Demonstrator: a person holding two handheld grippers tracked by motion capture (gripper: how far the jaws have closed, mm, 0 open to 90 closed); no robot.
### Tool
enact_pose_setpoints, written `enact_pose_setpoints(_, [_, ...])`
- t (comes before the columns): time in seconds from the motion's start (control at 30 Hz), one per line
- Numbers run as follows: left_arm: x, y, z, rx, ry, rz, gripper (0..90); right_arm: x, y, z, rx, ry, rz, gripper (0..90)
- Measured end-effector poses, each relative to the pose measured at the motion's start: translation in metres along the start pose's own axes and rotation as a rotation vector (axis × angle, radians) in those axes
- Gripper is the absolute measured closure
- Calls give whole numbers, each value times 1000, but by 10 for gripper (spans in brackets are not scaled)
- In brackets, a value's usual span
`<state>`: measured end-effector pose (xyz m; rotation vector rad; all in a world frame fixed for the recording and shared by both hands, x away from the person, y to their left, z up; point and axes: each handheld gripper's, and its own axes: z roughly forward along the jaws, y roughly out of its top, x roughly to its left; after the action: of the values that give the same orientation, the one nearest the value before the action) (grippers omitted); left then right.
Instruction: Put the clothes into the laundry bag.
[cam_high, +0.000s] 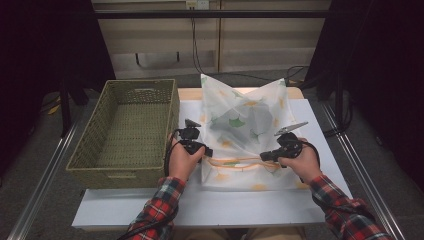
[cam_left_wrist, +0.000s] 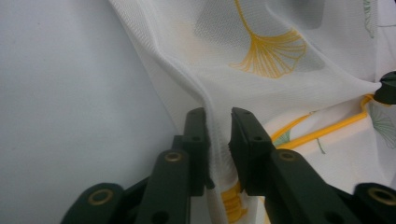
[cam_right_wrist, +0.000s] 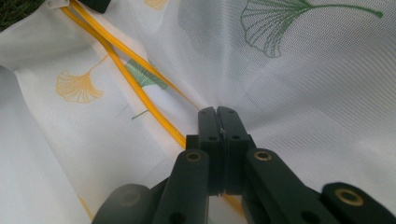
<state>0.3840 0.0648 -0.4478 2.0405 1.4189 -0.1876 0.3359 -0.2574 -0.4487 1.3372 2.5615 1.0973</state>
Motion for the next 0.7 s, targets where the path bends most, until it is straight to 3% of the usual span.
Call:
enact_pose_setpoints(0.27, [-5, 4, -10, 1, -18, 17, 836, 1, 2, 0, 10, -12, -1, 898])
enact_pose_setpoints(0.4, [-2, 4, -8, -6, -4, 50, 780, 1, 2, 1, 6, -2, -7, 898])
enact_pose_setpoints(0.43, [-4, 4, -6, -18, -4, 28, 766, 1, 2, 1, 8, -4, -8, 898])
enact_pose_setpoints(0.53, [0, 5, -5, -21, 16, 51, 719, 1, 2, 1, 2, -3, -12, 898])
enact_pose_setpoints(0.7, [1, 6, -2, -23, 15, 41, 705, 2, 3, 1, 13, -6, -10, 898])
